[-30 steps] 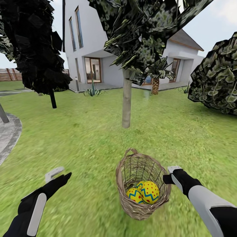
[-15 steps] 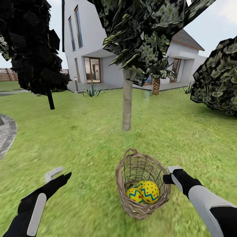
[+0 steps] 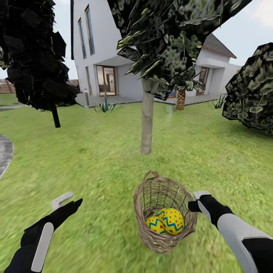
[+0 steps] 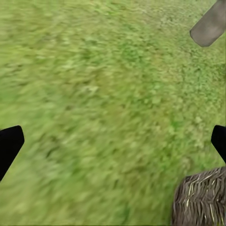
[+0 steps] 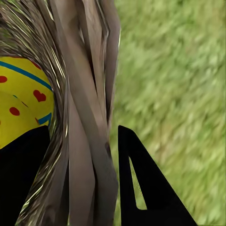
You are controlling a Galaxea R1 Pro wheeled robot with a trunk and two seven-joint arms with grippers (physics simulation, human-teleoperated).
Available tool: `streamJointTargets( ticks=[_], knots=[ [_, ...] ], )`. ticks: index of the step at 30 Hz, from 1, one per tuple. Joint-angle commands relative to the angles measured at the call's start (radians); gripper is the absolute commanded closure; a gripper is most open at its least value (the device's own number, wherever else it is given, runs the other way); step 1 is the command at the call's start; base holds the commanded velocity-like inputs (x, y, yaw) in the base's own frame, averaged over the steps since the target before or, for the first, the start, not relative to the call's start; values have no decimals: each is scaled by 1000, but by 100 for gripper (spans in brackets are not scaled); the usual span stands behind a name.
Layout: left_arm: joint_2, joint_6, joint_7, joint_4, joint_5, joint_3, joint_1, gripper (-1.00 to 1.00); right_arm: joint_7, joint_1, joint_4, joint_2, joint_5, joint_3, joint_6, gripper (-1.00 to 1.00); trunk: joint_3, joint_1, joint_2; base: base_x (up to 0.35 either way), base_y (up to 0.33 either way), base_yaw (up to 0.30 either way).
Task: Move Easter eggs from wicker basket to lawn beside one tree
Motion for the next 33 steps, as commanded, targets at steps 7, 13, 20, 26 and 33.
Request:
streamJointTargets(
  ticks=[7,13,20,26,33],
  knots=[
    [0,7,4,-1,11,1,-1,-100,1,-1,-2,1,-8,7,6,100,-1,0,0,321,-47,0],
    [0,7,4,-1,10,2,-1,-100,1,-1,-2,1,-9,6,6,100,-1,0,0,290,-202,0],
    [1,7,3,-1,10,2,-1,-100,2,0,-2,2,-9,6,6,100,-1,0,0,298,-169,0],
    [1,7,3,-1,10,2,-1,-100,1,0,-2,2,-9,5,6,100,-4,0,0,315,-123,0],
    [1,7,3,-1,10,2,-1,-100,1,0,-2,2,-9,5,7,100,-14,0,0,315,-114,0]
  ],
)
